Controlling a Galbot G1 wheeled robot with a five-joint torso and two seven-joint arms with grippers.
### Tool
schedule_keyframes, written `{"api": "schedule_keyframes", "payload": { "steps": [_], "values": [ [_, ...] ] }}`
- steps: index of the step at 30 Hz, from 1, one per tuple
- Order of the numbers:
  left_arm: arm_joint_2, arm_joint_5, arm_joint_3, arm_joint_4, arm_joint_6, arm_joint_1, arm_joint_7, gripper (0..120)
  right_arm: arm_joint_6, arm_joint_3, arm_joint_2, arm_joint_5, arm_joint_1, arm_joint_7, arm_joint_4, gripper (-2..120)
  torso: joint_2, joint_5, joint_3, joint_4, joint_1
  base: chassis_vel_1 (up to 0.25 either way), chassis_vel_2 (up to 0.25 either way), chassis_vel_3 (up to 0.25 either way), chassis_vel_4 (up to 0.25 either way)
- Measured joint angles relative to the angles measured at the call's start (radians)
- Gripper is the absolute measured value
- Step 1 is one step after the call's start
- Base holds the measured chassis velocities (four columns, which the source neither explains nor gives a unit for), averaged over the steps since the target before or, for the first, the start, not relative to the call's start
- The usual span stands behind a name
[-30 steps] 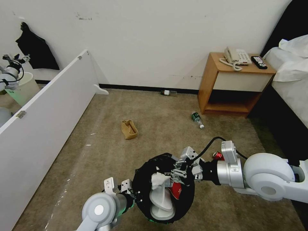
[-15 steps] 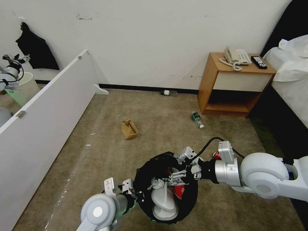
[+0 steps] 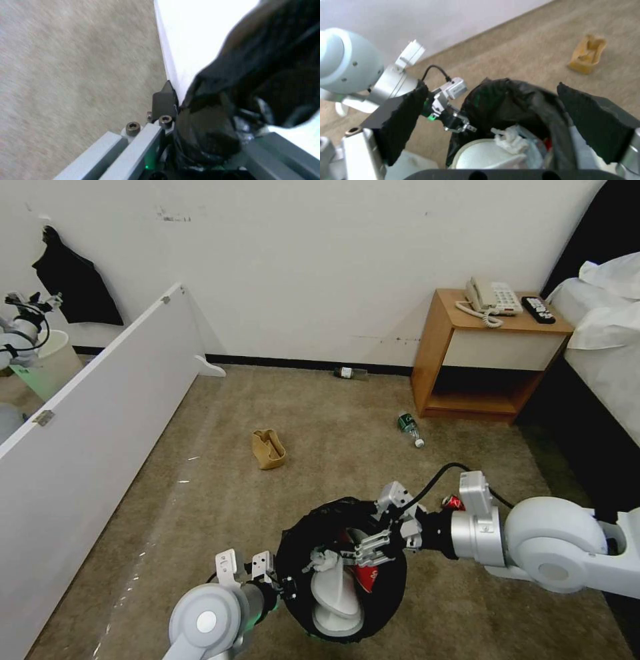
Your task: Pick up the trash bin and place the garbage on the floor into it.
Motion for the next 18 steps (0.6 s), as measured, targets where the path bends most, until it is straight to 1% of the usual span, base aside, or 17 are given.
{"api": "schedule_keyframes", "payload": {
  "steps": [1, 2, 4, 5, 7, 8, 10, 11, 13, 14, 17, 18],
  "values": [
    [-0.001, 0.02, -0.017, 0.006, 0.0, 0.001, 0.011, 0, 0.004, 0.01, 0.009, -0.002, 0.001, -0.001, 0.0, 99, 0.0, 0.0, 0.0, 0.0, 0.0, 0.0, 0.0, 0.0, 0.0],
    [-0.001, 0.02, -0.017, 0.006, 0.0, 0.001, 0.011, 0, 0.004, 0.01, 0.009, -0.002, 0.001, -0.001, 0.0, 99, 0.0, 0.0, 0.0, 0.0, 0.0, 0.0, 0.0, 0.0, 0.0],
    [-0.008, 0.059, -0.054, 0.019, 0.0, 0.006, 0.034, 0, 0.016, 0.022, 0.029, -0.009, 0.004, -0.002, 0.0, 100, 0.0, -0.0001, 0.0, 0.0003, 0.0, 0.0, 0.0, 0.0, 0.0],
    [-0.008, 0.059, -0.054, 0.019, 0.0, 0.006, 0.034, 0, 0.016, 0.022, 0.029, -0.009, 0.004, -0.002, 0.0, 100, 0.0, -0.0001, 0.0, 0.0003, 0.0, 0.0, 0.0, 0.0, 0.0],
    [-0.018, 0.115, -0.09, 0.031, 0.0, 0.015, 0.068, 0, 0.024, 0.028, 0.058, -0.02, 0.011, 0.011, 0.002, 100, 0.0, -0.0001, 0.0, 0.0003, 0.0, 0.0, 0.0, 0.0, 0.0],
    [-0.018, 0.115, -0.09, 0.031, 0.0, 0.015, 0.068, 0, 0.024, 0.028, 0.058, -0.02, 0.011, 0.011, 0.002, 100, 0.0, -0.0001, 0.0, 0.0003, 0.0, 0.0, 0.0, 0.0, 0.0],
    [-0.03, 0.164, -0.118, 0.035, 0.0, 0.024, 0.095, 0, 0.03, 0.036, 0.092, -0.045, 0.014, 0.033, 0.003, 100, 0.0, -0.0001, 0.0, 0.0002, 0.0, 0.0, 0.0, 0.0, 0.0],
    [-0.03, 0.164, -0.118, 0.035, 0.0, 0.024, 0.095, 0, 0.03, 0.036, 0.092, -0.045, 0.014, 0.033, 0.003, 100, 0.0, -0.0001, 0.0, 0.0002, 0.0, 0.0, 0.0, 0.0, 0.0],
    [-0.038, 0.175, -0.133, 0.027, 0.0, 0.029, 0.101, 0, 0.036, 0.043, 0.124, -0.075, 0.018, 0.037, 0.002, 100, 0.0, 0.0, 0.0, 0.0004, 0.0, 0.0, 0.0, 0.0, 0.0],
    [-0.038, 0.175, -0.133, 0.027, 0.0, 0.029, 0.101, 0, 0.036, 0.043, 0.124, -0.075, 0.018, 0.037, 0.002, 100, 0.0, 0.0, 0.0, 0.0004, 0.0, 0.0, 0.0, 0.0, 0.0],
    [-0.039, 0.178, -0.145, -0.005, 0.0, 0.032, 0.104, 0, 0.046, 0.041, 0.185, -0.142, 0.028, 0.029, 0.001, 100, 0.0, 0.0, 0.0, -0.0001, 0.0, 0.0, 0.0, 0.0, 0.0],
    [-0.039, 0.178, -0.145, -0.005, 0.0, 0.032, 0.104, 0, 0.046, 0.041, 0.185, -0.142, 0.028, 0.029, 0.001, 100, 0.0, 0.0, 0.0, -0.0001, 0.0, 0.0, 0.0, 0.0, 0.0]
  ]
}}
